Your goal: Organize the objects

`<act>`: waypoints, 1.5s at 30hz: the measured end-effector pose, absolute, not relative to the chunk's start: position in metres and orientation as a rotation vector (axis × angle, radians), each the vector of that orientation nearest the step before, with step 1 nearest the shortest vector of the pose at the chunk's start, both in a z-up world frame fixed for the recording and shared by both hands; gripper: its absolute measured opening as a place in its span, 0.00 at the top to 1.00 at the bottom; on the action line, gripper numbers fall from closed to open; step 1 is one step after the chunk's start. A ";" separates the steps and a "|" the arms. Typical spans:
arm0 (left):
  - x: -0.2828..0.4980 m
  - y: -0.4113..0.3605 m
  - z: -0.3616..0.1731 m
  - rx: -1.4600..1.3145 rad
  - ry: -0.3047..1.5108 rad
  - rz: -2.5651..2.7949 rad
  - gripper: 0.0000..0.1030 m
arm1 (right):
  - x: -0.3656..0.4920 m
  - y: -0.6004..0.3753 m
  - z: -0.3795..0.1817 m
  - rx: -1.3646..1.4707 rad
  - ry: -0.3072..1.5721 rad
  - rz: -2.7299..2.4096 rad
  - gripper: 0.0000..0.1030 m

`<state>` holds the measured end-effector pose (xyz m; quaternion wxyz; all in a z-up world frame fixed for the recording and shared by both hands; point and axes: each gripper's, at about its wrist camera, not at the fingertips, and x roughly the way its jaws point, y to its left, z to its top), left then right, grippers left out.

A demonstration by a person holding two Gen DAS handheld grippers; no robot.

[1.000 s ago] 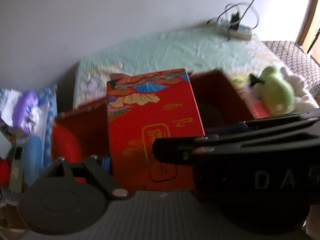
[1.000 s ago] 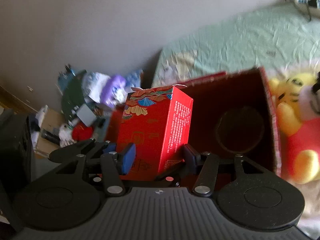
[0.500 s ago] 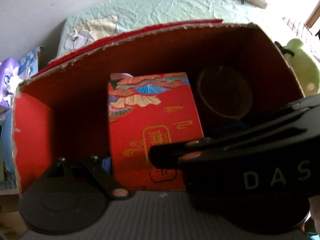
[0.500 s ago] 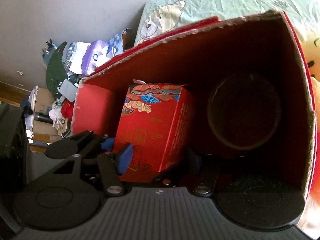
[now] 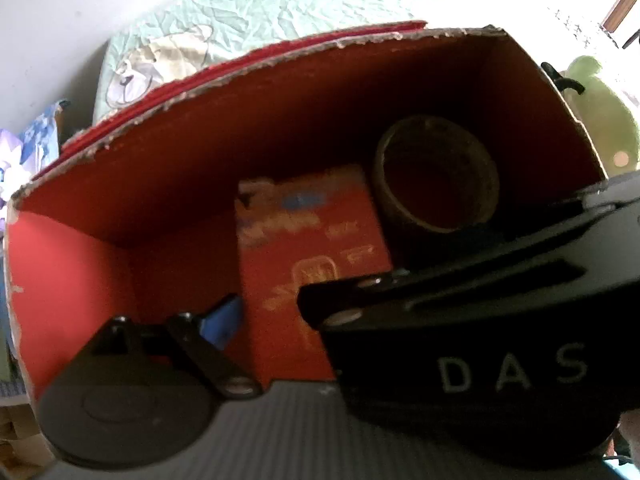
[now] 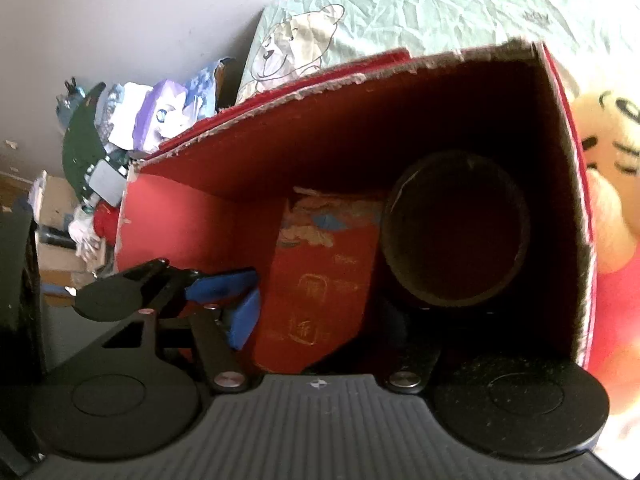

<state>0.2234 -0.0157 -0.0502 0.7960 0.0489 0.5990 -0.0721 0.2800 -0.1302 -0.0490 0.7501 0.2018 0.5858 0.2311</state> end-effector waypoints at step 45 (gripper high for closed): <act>0.218 0.004 -0.041 -0.069 1.225 -0.272 0.46 | 0.288 -0.153 -0.072 0.723 1.025 0.503 0.59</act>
